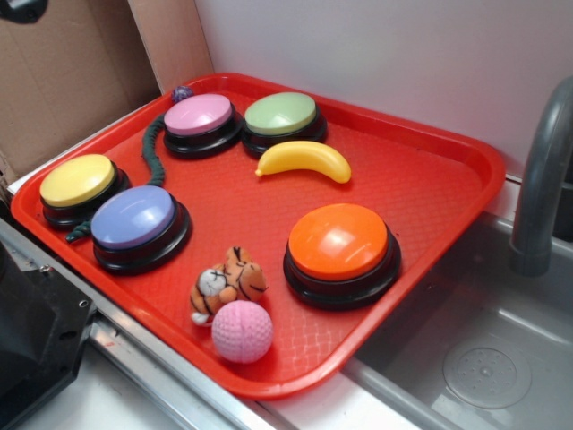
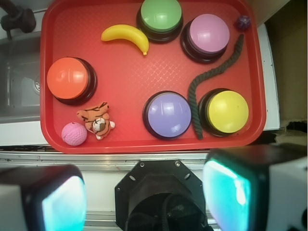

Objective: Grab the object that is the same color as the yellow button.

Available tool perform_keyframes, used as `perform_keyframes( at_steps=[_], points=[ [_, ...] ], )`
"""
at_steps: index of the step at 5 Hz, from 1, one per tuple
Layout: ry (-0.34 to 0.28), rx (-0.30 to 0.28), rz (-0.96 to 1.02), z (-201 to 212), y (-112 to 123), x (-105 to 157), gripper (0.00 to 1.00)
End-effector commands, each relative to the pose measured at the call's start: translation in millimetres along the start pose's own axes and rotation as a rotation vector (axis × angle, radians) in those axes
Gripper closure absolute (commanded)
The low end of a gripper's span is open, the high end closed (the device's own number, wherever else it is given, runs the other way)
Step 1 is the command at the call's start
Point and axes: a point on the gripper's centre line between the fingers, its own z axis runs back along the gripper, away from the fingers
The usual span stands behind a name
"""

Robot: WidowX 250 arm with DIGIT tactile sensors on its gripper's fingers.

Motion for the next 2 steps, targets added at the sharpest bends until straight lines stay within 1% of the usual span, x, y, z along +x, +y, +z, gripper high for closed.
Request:
perform_keyframes(
  at_steps=[1,2],
  points=[
    [0.000,0.000,0.000,0.0,0.0,0.0,0.00],
    [-0.055,-0.034,-0.133,-3.6,4.4,20.2,0.00]
  ],
)
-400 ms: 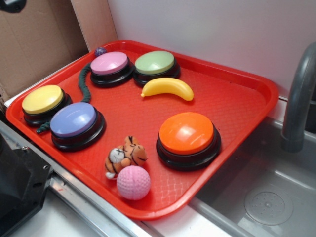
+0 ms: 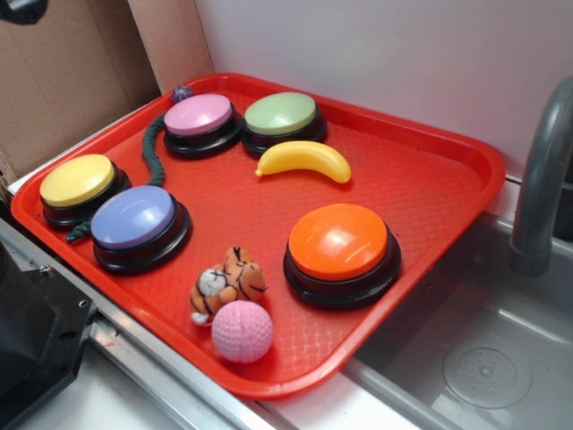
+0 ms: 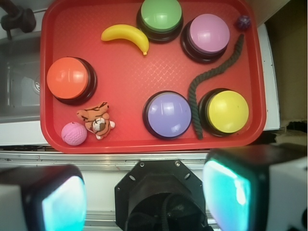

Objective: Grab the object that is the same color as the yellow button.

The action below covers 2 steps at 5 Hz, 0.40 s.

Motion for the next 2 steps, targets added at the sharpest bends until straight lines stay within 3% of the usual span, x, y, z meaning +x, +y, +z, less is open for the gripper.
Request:
perform_keyframes(
  at_steps=[1,2],
  points=[
    [-0.100,-0.021,-0.234,-11.7,5.7,45.4,0.00],
    [-0.117,0.001,-0.339,-30.9,2.4,72.0,0.00]
  ],
)
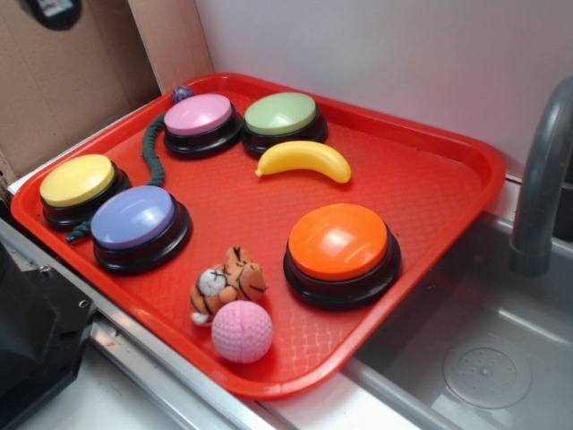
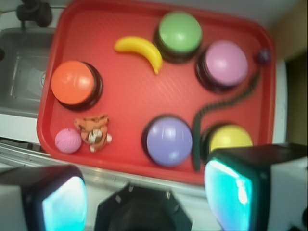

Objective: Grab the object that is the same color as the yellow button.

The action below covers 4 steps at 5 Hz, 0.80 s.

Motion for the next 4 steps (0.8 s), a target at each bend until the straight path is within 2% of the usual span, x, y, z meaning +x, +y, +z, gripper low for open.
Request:
perform_keyframes(
  at_steps=[1,2,3,4],
  points=[
    [-0.042,-0.023,-0.294,-43.5,4.6,53.9,0.00],
    [-0.083,-0.024,-0.506,-76.8,-2.5,79.9,0.00],
    [-0.058,-0.023,-0.654,-114.3,-3.5,104.1,0.00],
    [-0.042,-0.067,-0.741,-146.3,0.8,119.8,0.00]
  ],
)
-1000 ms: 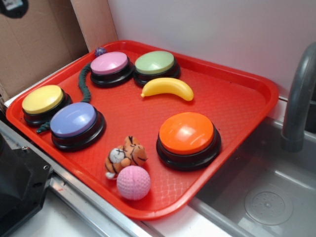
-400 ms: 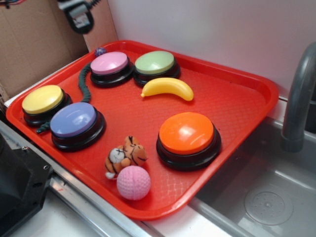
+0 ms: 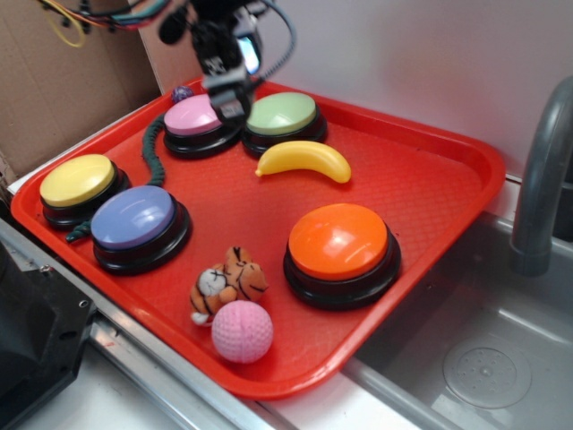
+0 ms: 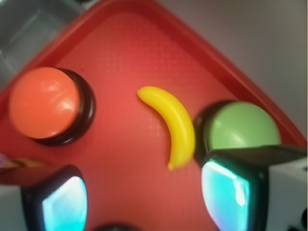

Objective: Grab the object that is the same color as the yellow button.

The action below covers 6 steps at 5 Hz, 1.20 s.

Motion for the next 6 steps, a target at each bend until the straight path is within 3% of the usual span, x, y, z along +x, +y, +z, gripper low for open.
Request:
perform_keyframes(
  at_steps=[1,4,5,6],
  points=[
    [-0.020,0.017,-0.149,-35.3,20.5,27.2,0.00],
    [-0.044,0.015,-0.242,-56.4,22.9,31.9,0.00],
    [0.040,0.046,-0.265,-62.5,17.9,31.8,0.00],
    [0.096,0.042,-0.280,-69.2,13.7,34.1,0.00]
  ],
)
